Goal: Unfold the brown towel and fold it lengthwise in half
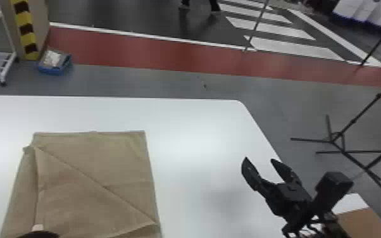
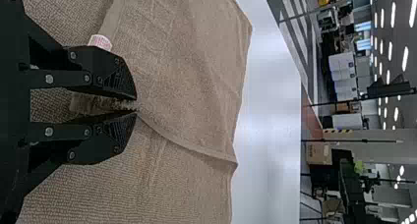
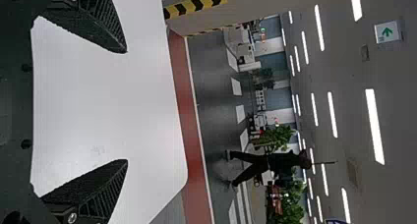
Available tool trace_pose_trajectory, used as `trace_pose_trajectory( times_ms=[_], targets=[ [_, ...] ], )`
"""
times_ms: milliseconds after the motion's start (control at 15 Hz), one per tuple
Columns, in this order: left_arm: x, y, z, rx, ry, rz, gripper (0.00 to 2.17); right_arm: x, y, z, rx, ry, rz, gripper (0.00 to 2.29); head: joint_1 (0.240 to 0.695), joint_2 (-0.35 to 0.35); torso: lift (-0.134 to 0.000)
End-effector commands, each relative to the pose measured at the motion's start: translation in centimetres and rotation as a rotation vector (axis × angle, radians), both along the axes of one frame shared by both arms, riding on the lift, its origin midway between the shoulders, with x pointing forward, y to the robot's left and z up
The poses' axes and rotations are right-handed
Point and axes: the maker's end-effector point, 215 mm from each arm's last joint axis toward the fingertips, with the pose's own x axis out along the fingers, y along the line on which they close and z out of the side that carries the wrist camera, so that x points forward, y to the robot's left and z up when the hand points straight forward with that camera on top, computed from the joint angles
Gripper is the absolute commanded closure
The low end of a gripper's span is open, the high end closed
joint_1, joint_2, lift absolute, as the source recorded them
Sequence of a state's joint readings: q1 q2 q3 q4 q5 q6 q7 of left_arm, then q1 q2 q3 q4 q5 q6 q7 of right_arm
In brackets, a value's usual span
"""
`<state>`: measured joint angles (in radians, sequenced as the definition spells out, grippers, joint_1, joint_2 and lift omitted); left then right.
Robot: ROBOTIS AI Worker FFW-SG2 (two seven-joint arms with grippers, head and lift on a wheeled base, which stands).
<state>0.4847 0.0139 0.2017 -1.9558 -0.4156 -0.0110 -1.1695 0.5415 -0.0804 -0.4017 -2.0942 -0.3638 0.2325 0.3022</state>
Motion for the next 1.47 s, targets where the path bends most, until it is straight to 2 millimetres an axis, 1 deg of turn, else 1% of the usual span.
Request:
trace_pose_trajectory(
  times_ms=[0,200,267,333,400,467,533,600,667,733,800,867,933,1000,1067,1200,1267,1400],
  targets=[
    [0.2,0.1,0.4,-0.005,-0.012,0.008,0.96,0.0,0.2,-0.1,0.003,0.001,0.003,0.08,0.695,-0.333,-0.120],
    [0.2,0.1,0.7,-0.005,-0.019,0.006,0.97,0.1,0.5,0.0,0.003,-0.001,0.007,0.08,0.695,-0.327,-0.120],
    [0.5,0.0,1.5,-0.005,-0.037,0.002,1.27,0.6,0.7,0.5,-0.007,-0.011,0.012,0.08,0.695,-0.327,-0.120],
    [0.8,0.0,2.1,-0.009,-0.054,0.019,1.64,1.5,1.5,0.7,-0.013,-0.004,0.027,0.08,0.695,-0.326,-0.120],
    [1.3,0.2,2.9,-0.006,-0.079,0.047,1.84,2.7,3.2,0.2,-0.010,0.026,0.063,0.08,0.695,-0.324,-0.120],
    [1.4,0.2,3.8,-0.003,-0.102,0.053,1.84,3.8,5.4,-0.3,-0.005,0.056,0.111,0.08,0.695,-0.307,-0.120],
    [1.7,0.0,5.0,-0.014,-0.127,0.051,1.84,4.9,7.2,-0.3,-0.008,0.076,0.144,0.08,0.695,-0.289,-0.120],
    [2.0,-0.1,6.0,-0.023,-0.147,0.048,1.84,6.4,9.3,0.1,-0.029,0.083,0.180,0.08,0.695,-0.263,-0.120],
    [2.5,0.0,6.9,-0.033,-0.164,0.049,1.84,7.7,11.1,-0.1,-0.053,0.101,0.210,0.08,0.695,-0.237,-0.120],
    [3.1,0.2,7.7,-0.049,-0.173,0.056,1.84,8.8,12.7,-0.6,-0.056,0.127,0.235,0.08,0.695,-0.216,-0.120],
    [3.7,1.2,8.4,-0.065,-0.177,0.080,1.84,10.6,14.7,-1.5,-0.060,0.159,0.267,0.08,0.695,-0.171,-0.120],
    [3.9,2.3,8.6,-0.056,-0.183,0.102,1.84,12.9,17.0,-2.6,-0.061,0.194,0.307,0.08,0.695,-0.145,-0.120],
    [4.1,3.4,8.6,-0.049,-0.186,0.123,1.84,14.9,18.9,-3.2,-0.059,0.208,0.341,0.08,0.695,-0.121,-0.120],
    [4.1,4.0,8.9,-0.064,-0.186,0.132,1.84,17.0,21.0,-4.0,-0.062,0.228,0.377,0.08,0.695,-0.062,-0.120],
    [4.0,4.1,8.8,-0.068,-0.182,0.130,1.84,18.4,22.4,-4.5,-0.070,0.240,0.399,0.08,0.695,-0.026,-0.120],
    [4.2,3.9,8.4,-0.070,-0.176,0.124,1.84,21.4,24.9,-5.2,-0.092,0.265,0.441,0.09,0.695,0.025,-0.120],
    [4.5,3.6,8.2,-0.076,-0.172,0.117,1.84,22.4,26.0,-5.8,-0.105,0.287,0.460,0.09,0.695,0.044,-0.120],
    [5.0,2.7,7.9,-0.085,-0.168,0.095,1.84,23.3,27.4,-6.5,-0.126,0.316,0.487,0.09,0.695,0.073,-0.120]
  ],
)
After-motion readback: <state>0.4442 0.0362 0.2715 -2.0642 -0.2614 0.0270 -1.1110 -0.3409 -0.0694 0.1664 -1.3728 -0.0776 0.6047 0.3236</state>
